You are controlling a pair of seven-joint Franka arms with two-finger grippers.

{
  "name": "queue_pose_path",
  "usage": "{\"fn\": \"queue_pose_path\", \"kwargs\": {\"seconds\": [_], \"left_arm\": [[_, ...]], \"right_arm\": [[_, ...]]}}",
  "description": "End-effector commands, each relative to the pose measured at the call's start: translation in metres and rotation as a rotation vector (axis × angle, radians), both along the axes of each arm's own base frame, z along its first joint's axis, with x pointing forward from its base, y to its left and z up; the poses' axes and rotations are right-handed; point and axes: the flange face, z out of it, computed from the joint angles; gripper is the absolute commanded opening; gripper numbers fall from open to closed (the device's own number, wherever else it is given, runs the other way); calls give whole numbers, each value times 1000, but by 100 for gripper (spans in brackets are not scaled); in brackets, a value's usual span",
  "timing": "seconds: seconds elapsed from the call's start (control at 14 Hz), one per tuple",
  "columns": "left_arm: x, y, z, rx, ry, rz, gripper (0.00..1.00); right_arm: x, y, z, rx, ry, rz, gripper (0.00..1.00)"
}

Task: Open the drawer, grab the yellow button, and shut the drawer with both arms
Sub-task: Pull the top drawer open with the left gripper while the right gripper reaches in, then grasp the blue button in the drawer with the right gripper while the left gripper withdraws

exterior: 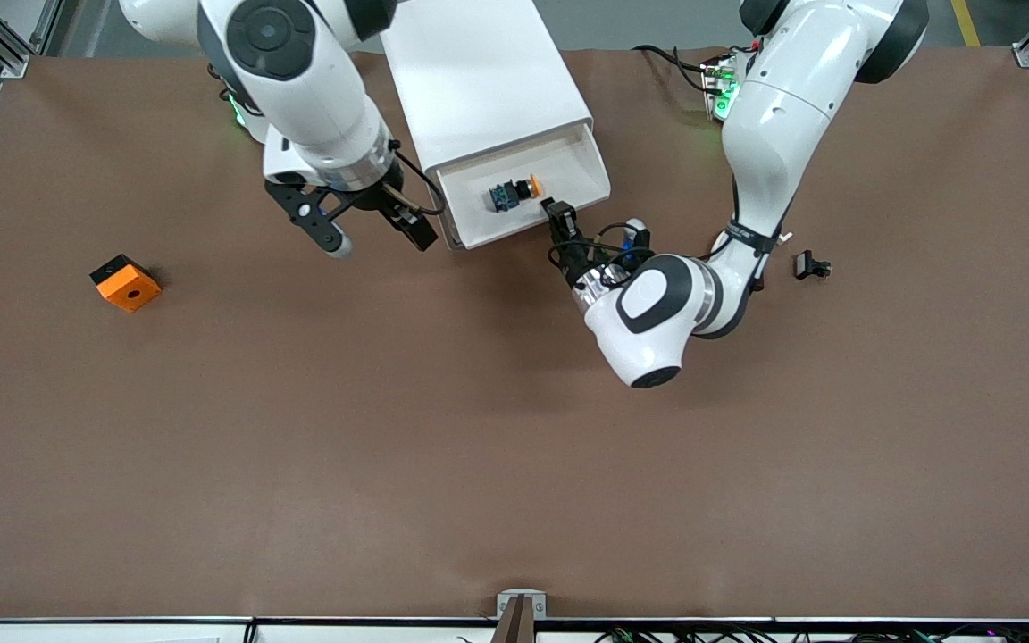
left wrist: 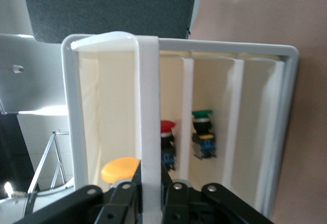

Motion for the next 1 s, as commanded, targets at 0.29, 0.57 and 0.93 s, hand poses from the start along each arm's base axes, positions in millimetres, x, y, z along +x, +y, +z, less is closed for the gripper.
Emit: {"fn": "queue_pose_path", "kwargs": {"seconds": [0.29, 0.57, 0.93], "left_arm": [[48, 40, 9, -22, -70, 99, 100], [96, 89, 35, -77, -195, 175, 100], [146, 164, 52, -141, -492, 231, 100]], "right_arm": [[-14, 72, -51, 4, -13, -177, 100], [-29, 92, -70, -18, 5, -207, 100], [-58, 111, -91, -29, 68, -178, 100]]}}
